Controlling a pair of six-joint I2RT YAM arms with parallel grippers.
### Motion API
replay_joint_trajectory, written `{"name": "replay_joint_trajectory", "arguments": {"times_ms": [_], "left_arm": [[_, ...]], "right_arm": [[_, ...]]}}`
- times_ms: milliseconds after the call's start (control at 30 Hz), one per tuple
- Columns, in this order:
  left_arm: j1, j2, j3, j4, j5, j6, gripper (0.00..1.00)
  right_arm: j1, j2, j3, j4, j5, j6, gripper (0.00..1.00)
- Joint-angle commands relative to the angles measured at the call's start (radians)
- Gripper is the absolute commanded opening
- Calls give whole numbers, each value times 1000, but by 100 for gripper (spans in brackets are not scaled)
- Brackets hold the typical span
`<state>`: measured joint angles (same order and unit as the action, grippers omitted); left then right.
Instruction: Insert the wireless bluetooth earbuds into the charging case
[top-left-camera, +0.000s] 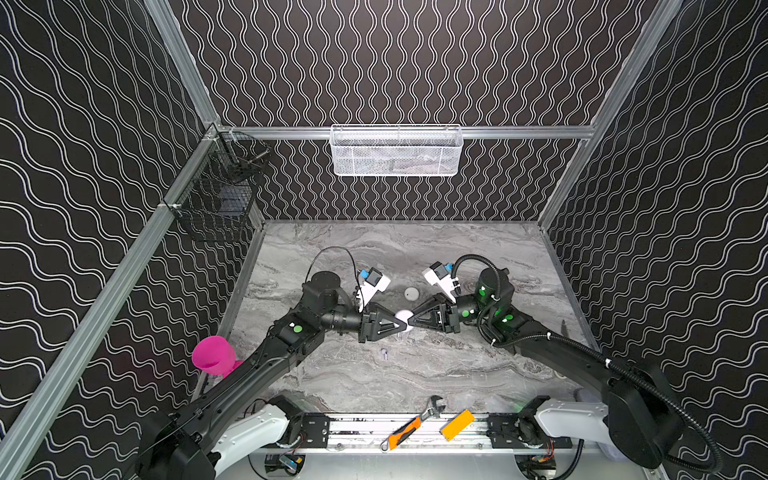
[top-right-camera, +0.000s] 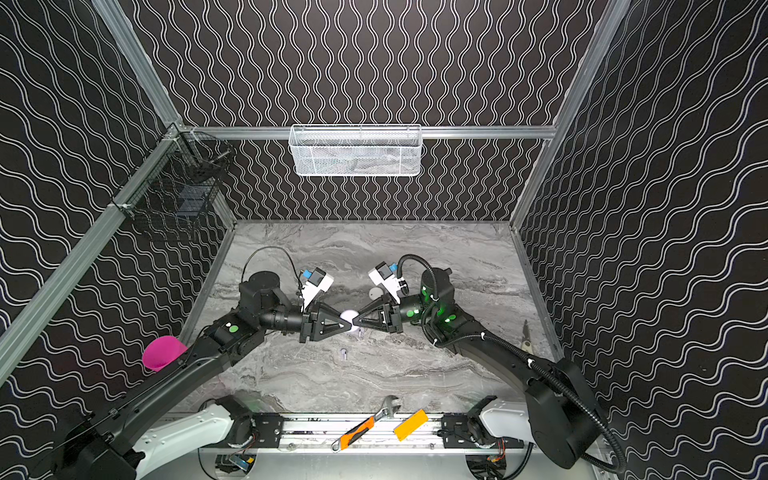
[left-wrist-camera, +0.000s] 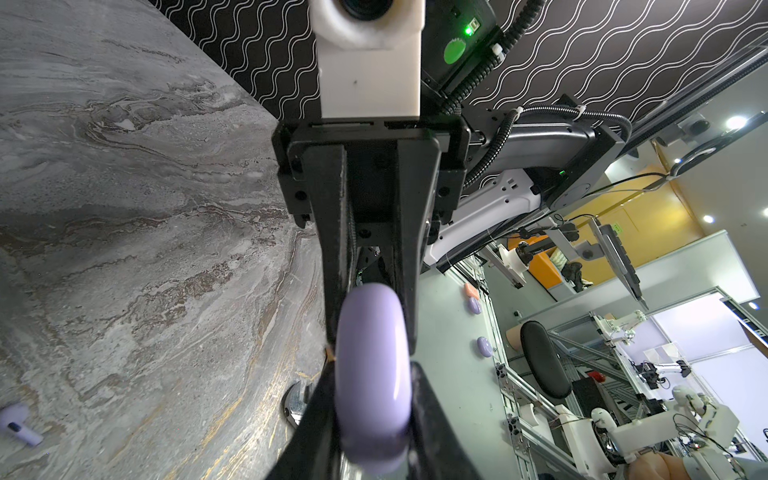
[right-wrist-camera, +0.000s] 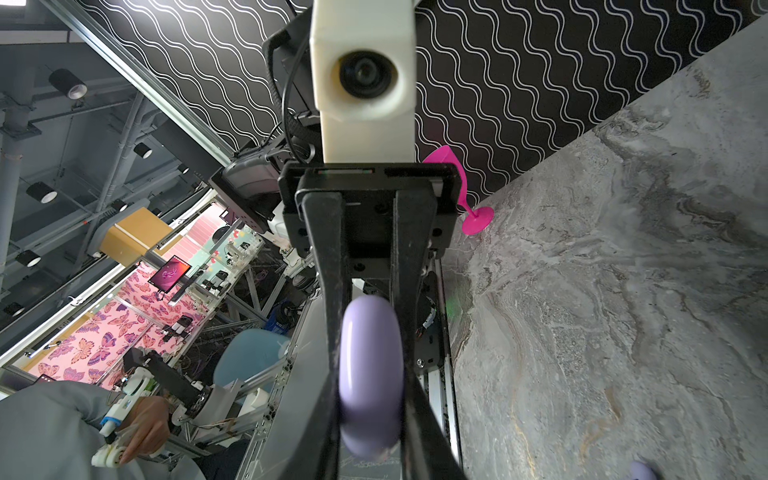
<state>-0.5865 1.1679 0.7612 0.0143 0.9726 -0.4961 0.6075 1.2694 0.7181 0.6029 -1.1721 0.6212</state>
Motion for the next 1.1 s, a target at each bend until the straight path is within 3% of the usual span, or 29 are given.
{"name": "replay_joint_trajectory", "arguments": {"times_ms": [0,200,333,633,1067], "left_arm": [[-2,1,-3,86,-4,-13,22],[-1,7,-15,122,-1,-37,16],[-1,9,-17,129,-6,-40,13],[-2,5,-14,94,-27,-8,12],[-1,-21,-41,66,-137,61,10]], "right_arm": [[1,-2,-2,32,-15,17,12],[1,-4,0,26,-16,12,13],[1,-1,0,37,-24,19,29],[1,-17,6,2,-12,0,51],[-34,-79,76,-373,200,-167,63]]}}
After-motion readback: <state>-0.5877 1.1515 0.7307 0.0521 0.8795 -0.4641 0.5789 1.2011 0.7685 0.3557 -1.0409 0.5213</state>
